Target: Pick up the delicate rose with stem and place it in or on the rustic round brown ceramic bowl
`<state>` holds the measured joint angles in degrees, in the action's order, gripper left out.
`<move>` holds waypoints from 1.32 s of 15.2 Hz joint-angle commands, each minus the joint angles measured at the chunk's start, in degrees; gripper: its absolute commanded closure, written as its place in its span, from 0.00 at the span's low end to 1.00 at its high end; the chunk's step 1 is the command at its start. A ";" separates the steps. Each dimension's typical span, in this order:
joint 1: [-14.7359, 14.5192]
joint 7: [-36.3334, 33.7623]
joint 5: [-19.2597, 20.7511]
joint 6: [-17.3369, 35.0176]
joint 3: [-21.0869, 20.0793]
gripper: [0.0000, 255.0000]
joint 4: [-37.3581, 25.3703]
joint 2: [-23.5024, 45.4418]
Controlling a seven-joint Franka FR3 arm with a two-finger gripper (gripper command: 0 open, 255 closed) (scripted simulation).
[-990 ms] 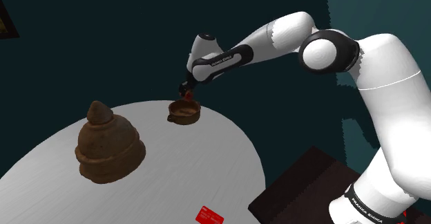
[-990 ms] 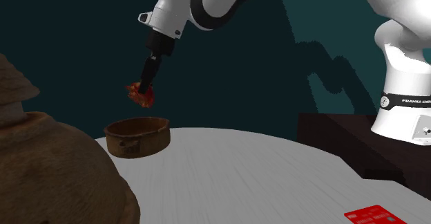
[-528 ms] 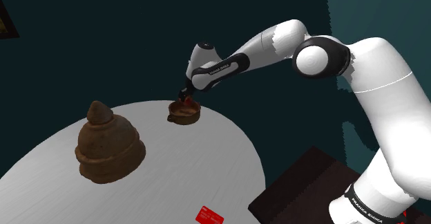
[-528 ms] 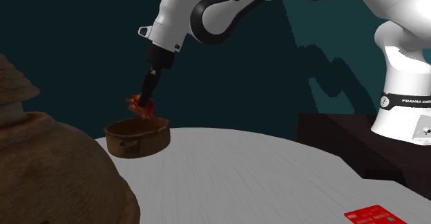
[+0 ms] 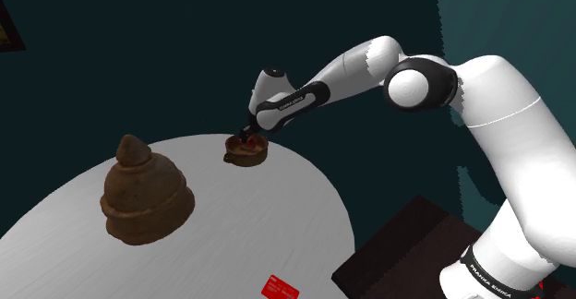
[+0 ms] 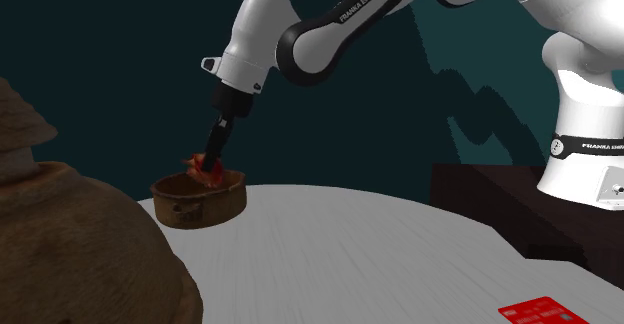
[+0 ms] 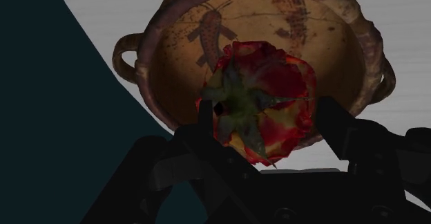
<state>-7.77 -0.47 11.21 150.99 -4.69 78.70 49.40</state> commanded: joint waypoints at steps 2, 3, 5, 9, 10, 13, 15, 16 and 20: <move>-0.03 -0.03 0.02 0.11 0.02 1.00 -0.08 0.14; -0.03 -0.03 0.02 0.11 0.02 1.00 -0.08 0.14; -0.03 -0.03 0.02 0.11 0.02 1.00 -0.08 0.14; -0.03 -0.03 0.02 0.11 0.02 0.00 -0.09 0.14; -0.03 -0.03 0.02 0.11 0.02 0.00 -0.10 0.15; 0.09 -0.09 -0.02 -0.05 -0.10 0.00 1.96 -2.06; 0.32 -0.15 -0.14 -0.61 -0.38 0.00 5.62 -6.27; 0.42 -0.15 -0.21 -0.92 -0.50 0.00 6.92 -7.87; 0.42 -0.14 -0.22 -0.91 -0.49 0.00 6.93 -7.87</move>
<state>-7.42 -0.67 11.01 150.08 -5.17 85.47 41.67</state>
